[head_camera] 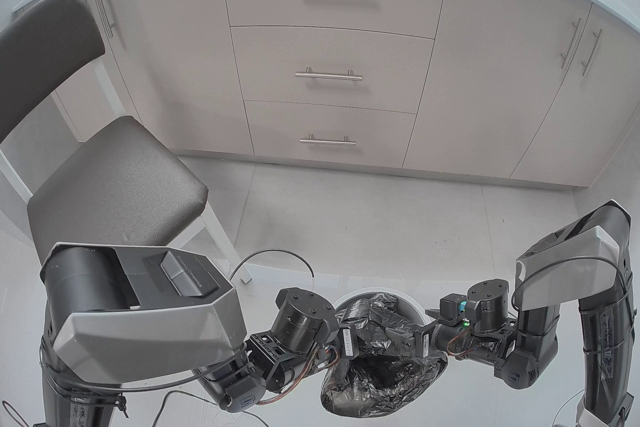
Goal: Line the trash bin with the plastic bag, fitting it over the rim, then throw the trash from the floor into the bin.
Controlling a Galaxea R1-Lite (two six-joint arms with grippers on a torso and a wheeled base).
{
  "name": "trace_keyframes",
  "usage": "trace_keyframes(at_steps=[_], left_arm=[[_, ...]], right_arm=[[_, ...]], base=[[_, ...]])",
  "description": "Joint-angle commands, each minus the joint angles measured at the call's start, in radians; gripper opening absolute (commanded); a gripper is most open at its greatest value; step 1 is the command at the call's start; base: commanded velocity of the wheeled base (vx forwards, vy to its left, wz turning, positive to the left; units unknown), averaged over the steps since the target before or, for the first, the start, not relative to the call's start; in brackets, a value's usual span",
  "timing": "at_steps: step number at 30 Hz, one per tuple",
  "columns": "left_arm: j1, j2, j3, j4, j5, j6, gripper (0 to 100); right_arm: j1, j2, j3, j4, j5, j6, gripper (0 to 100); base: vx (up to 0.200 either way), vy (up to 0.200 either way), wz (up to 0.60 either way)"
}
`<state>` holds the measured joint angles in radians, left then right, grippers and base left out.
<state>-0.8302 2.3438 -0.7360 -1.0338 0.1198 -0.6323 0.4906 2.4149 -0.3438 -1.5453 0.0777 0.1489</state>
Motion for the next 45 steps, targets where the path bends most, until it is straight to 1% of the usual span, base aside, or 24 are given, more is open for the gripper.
trace_keyframes(at_steps=[1, 5, 8, 12, 14, 18, 20, 23, 26, 33, 38, 45], left_arm=[[0.005, 0.002, -0.006, 0.000, 0.000, 0.000, 0], [0.014, 0.000, -0.013, 0.000, 0.000, -0.001, 0], [0.023, 0.000, -0.014, 0.000, -0.002, 0.000, 0], [0.025, -0.001, -0.011, -0.002, -0.002, -0.001, 0], [0.025, -0.001, -0.011, -0.002, -0.002, -0.001, 0], [0.023, -0.001, -0.013, -0.003, -0.003, 0.000, 0], [0.025, -0.001, -0.014, -0.005, -0.003, 0.000, 0], [0.025, 0.000, -0.019, -0.003, -0.005, -0.001, 0], [0.025, 0.000, -0.020, -0.003, -0.005, 0.000, 0], [0.040, 0.032, -0.040, 0.000, -0.006, 0.010, 0], [0.051, 0.072, -0.076, -0.002, -0.003, 0.051, 0], [0.052, 0.072, -0.097, 0.000, 0.001, 0.071, 0]], right_arm=[[0.008, 0.007, 0.003, -0.025, 0.001, -0.005, 100], [0.009, 0.009, 0.016, -0.025, 0.001, -0.046, 100], [0.020, 0.015, 0.019, -0.025, -0.001, -0.060, 100], [0.017, 0.032, 0.006, -0.025, -0.007, -0.058, 100], [0.000, 0.046, -0.017, -0.025, -0.033, -0.061, 100], [-0.020, 0.072, -0.055, -0.025, -0.058, -0.061, 100], [-0.024, 0.081, -0.069, -0.025, -0.065, -0.061, 100], [-0.035, 0.092, -0.103, -0.025, -0.105, -0.061, 100], [-0.040, 0.096, -0.121, -0.025, -0.124, -0.060, 100], [-0.043, 0.090, -0.164, -0.025, -0.131, -0.058, 100], [-0.043, 0.098, -0.188, -0.025, -0.165, -0.052, 100], [-0.047, 0.098, -0.188, -0.025, -0.165, -0.052, 100]], base=[[0.000, 0.000, 0.00], [0.000, 0.000, 0.00], [0.000, 0.000, 0.00], [0.000, 0.000, 0.00], [0.000, 0.000, 0.00], [0.000, 0.000, 0.00], [0.000, 0.000, 0.00], [0.000, 0.000, 0.00], [0.000, 0.000, 0.00], [0.000, 0.000, 0.00], [0.000, 0.000, 0.00], [0.000, 0.000, 0.00]])
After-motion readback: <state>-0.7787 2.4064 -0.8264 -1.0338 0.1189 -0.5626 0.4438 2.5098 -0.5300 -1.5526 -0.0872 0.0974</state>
